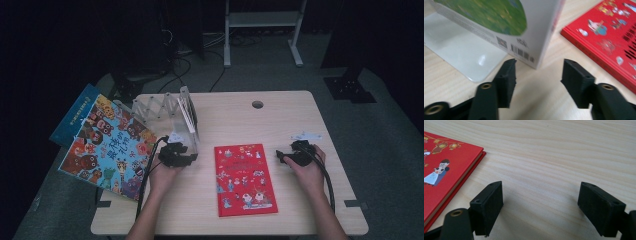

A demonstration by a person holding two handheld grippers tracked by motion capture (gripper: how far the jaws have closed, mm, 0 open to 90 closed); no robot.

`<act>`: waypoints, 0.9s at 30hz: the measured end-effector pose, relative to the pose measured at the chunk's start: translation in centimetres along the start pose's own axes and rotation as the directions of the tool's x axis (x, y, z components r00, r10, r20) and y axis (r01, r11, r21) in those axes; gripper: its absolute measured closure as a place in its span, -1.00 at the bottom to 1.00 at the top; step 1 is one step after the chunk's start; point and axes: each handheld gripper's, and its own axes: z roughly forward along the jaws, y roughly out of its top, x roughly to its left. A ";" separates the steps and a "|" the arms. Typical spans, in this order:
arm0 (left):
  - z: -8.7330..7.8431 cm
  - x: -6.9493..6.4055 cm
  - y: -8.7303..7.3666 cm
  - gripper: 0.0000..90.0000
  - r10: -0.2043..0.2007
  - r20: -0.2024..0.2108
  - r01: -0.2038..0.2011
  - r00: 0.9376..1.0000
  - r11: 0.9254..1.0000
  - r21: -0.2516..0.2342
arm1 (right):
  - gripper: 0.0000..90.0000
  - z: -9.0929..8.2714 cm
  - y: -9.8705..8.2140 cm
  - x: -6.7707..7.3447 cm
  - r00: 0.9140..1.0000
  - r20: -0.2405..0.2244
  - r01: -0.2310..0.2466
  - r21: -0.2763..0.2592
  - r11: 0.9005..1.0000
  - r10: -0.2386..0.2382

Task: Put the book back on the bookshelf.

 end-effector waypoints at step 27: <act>-1.0 -4.5 -4.7 -1.00 0.235 0.153 -0.242 0.960 0.970 0.028 | -0.65 -0.5 -0.5 -0.1 1.000 -0.004 0.005 0.011 1.000 -0.005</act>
